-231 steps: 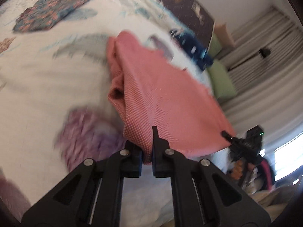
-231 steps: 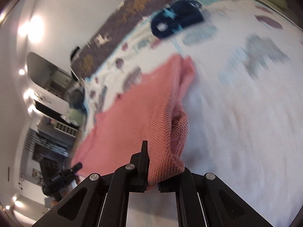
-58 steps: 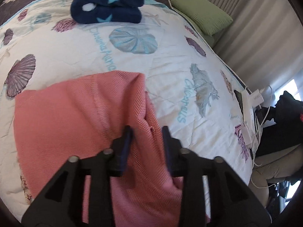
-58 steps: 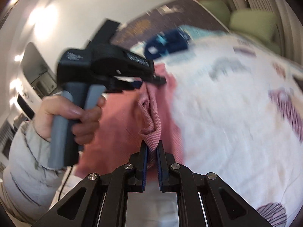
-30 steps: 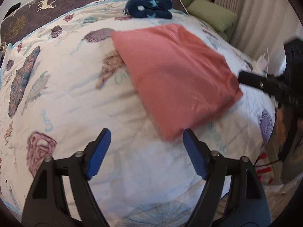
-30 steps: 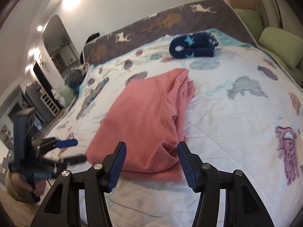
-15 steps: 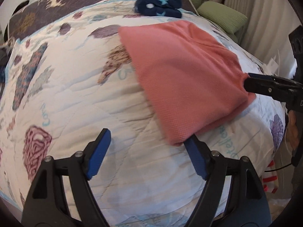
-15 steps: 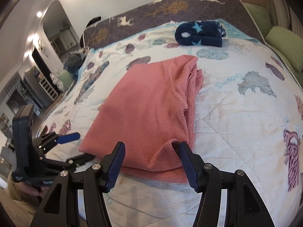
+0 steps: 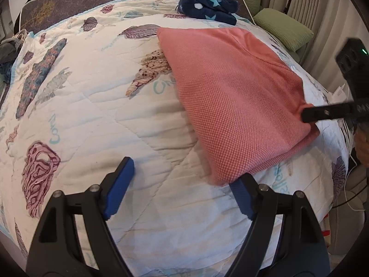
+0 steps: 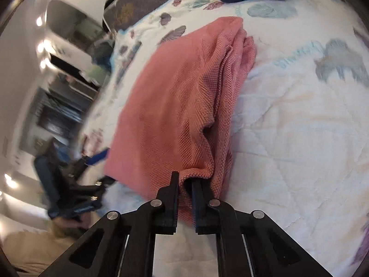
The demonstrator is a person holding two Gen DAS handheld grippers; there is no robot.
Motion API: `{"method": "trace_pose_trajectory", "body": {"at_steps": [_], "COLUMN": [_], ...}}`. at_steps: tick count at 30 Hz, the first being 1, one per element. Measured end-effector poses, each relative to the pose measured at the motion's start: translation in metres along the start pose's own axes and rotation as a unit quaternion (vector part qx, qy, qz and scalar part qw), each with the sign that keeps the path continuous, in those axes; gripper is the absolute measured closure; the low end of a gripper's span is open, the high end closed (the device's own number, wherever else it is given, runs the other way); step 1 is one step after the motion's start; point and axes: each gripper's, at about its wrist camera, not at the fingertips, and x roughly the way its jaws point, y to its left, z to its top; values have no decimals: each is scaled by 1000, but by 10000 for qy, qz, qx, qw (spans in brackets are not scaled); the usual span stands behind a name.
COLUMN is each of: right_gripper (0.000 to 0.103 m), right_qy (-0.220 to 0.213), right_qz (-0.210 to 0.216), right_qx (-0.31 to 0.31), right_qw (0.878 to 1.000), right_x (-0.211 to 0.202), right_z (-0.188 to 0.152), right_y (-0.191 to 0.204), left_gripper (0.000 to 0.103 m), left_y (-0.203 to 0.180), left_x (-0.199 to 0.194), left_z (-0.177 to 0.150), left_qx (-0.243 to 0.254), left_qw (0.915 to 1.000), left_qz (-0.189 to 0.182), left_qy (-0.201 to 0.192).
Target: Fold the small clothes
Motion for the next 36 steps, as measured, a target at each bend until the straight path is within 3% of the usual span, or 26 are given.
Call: {"method": "trace_pose_trajectory", "body": {"at_steps": [3, 5, 8, 11, 15, 18, 20, 23, 25, 27, 28, 29, 32, 35, 36], "right_gripper": [97, 97, 97, 95, 88, 73, 72, 72, 77, 90, 95, 103, 103, 101, 95], "right_qy": [-147, -209, -74, -240, -991, -1783, -2132, -2066, -1629, -1272, -1134, -1106, -1169, -1435, -1518], "right_qz": [231, 20, -473, -512, -671, -1066, -1177, -640, -207, -392, -854, -1015, -620, -840, -878], "right_qx": [-341, -461, -86, 6, -505, -816, -810, -769, -711, -500, -327, -231, 138, -112, -190], "right_qw": [9990, 9987, 9988, 9984, 9915, 9748, 9665, 9733, 9839, 9898, 9893, 9884, 9911, 9860, 9843], "right_x": [-18, -27, -25, -33, -57, -63, -57, -36, -18, 2, 11, 14, 0, -21, -25], "right_z": [-25, -37, -49, -55, -48, -34, -21, -8, -1, 4, 4, 1, -8, -8, -4], "right_y": [10, 7, -19, -22, 11, 34, 41, 48, 47, 39, 27, 19, -3, 11, 14], "left_gripper": [21, 21, 21, 21, 21, 21, 21, 21, 21, 21, 21, 22, 22, 24, 24], "left_y": [8, 14, 14, 8, 4, -4, -12, -24, -30, -32, -31, -25, 6, 19, 19], "left_x": [-1, -1, -4, -13, -38, -60, -63, -47, -24, -3, 9, 21, 22, 11, 7], "left_z": [-4, -6, -7, -9, -6, 11, 26, 42, 47, 46, 43, 38, 30, 41, 44], "left_qx": [-67, -111, -89, 145, 336, 405, 464, 545, 616, 702, 726, 704, 34, -262, -293], "left_qw": [10000, 9999, 10000, 9998, 9992, 9954, 9923, 9895, 9898, 9928, 9952, 9967, 9955, 9939, 9931], "left_qz": [24, -8, -4, 100, -111, -435, -550, -860, -1005, -777, -515, -345, -930, -1019, -1051], "left_qy": [29, 35, 42, 44, -201, -751, -1008, -1024, -801, -582, -410, -196, -179, -329, -426]}}
